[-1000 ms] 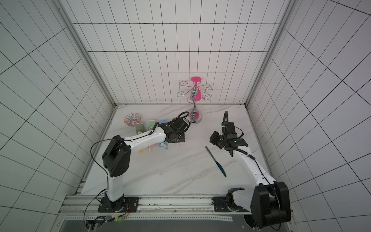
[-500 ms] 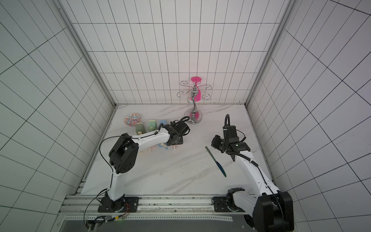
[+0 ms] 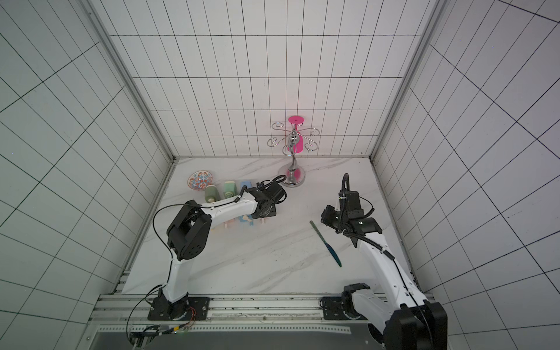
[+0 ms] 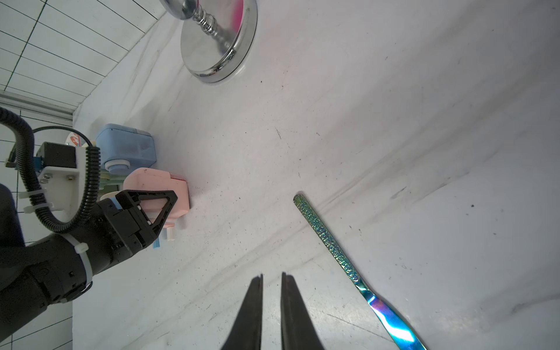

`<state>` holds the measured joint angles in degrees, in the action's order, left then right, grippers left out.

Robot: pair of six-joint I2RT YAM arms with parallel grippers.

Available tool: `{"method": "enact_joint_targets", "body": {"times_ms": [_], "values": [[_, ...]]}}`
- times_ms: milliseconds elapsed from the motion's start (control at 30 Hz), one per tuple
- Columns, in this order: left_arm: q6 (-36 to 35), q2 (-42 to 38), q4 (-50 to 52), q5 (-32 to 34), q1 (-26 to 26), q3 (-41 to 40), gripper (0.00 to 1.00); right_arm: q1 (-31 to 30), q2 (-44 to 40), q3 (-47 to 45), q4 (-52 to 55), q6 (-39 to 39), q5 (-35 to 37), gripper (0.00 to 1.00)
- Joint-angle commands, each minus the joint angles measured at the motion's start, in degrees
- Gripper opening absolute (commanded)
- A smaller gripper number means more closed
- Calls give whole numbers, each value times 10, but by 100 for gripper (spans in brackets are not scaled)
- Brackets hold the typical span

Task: Put the tray back into the pencil sharpener
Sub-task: Place the pencil sharpener at the center of the board.

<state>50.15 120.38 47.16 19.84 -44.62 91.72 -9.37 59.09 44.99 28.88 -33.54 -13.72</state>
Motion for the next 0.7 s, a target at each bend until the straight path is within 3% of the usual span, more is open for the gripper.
{"method": "enact_joint_targets", "body": {"times_ms": [0,300,500,667], "values": [[12,17,-17,11,3,12,56,3,-15,-10,28,9,16,16],[2,-5,-31,19,3,5,83,3,-15,5,41,20,19,18],[-10,-52,-36,34,-2,11,85,4,-20,14,52,32,31,18],[-48,-185,-64,110,-5,-46,84,10,-42,5,35,55,65,20]]}}
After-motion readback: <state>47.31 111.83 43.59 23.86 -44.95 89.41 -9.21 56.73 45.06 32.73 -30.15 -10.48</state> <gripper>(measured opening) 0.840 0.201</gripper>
